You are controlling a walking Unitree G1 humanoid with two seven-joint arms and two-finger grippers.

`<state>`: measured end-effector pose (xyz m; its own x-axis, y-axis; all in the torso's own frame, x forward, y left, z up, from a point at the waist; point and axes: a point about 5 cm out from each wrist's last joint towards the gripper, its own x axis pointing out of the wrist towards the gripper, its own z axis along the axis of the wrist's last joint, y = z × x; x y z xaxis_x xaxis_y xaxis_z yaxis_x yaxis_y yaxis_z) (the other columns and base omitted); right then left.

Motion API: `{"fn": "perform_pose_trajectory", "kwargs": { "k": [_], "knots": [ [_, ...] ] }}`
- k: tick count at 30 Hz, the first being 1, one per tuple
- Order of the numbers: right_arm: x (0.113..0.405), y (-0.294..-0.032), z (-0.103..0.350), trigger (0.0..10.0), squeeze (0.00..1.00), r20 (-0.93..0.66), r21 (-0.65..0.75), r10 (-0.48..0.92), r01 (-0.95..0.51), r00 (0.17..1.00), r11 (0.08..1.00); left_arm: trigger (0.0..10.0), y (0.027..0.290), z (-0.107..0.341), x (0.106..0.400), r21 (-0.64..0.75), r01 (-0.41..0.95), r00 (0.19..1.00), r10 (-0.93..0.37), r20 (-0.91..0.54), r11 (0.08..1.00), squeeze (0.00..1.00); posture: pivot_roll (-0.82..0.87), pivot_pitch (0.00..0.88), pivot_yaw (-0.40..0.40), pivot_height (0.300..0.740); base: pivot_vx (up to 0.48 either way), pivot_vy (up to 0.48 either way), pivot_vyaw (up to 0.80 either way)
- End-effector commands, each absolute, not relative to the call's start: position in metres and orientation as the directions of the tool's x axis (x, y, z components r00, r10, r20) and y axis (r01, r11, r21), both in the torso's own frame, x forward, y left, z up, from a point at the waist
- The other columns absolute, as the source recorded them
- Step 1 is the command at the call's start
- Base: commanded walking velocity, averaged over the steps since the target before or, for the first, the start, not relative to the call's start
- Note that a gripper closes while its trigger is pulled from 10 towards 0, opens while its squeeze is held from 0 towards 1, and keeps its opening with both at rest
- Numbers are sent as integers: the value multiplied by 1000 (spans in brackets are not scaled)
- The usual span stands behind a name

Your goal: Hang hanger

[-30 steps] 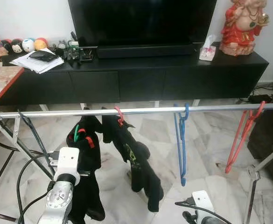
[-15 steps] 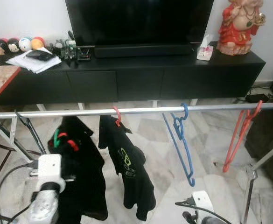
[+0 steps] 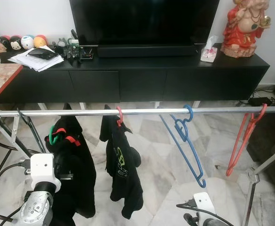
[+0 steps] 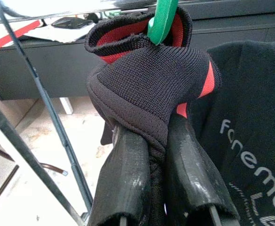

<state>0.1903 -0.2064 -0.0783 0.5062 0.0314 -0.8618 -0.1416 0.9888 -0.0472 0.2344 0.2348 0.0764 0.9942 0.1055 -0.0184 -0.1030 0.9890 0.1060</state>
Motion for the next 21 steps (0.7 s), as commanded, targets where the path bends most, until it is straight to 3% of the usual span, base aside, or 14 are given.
{"fn": "perform_pose_trajectory", "kwargs": {
  "k": [1, 14, 21],
  "knots": [
    [192, -208, -77, 10000, 0, -859, -53, 27, -141, 511, 989, 10000, 232, 84, 240, 109, -95, 995, 93, 25, 989, 0, -18, 0, -21, 740, 349, 0, 0],
    [191, -208, -77, 10000, 0, -860, -53, 29, -146, 509, 988, 10000, 231, 85, 238, 103, -91, 996, 89, 26, 990, 0, -12, 0, -20, 740, 352, 0, 0],
    [192, -208, -77, 10000, 0, -860, -52, 30, -146, 509, 988, 10000, 227, 86, 238, 111, -51, 999, 49, 23, 993, 0, -14, 0, -19, 740, 0, 0, 0]
  ]
}}
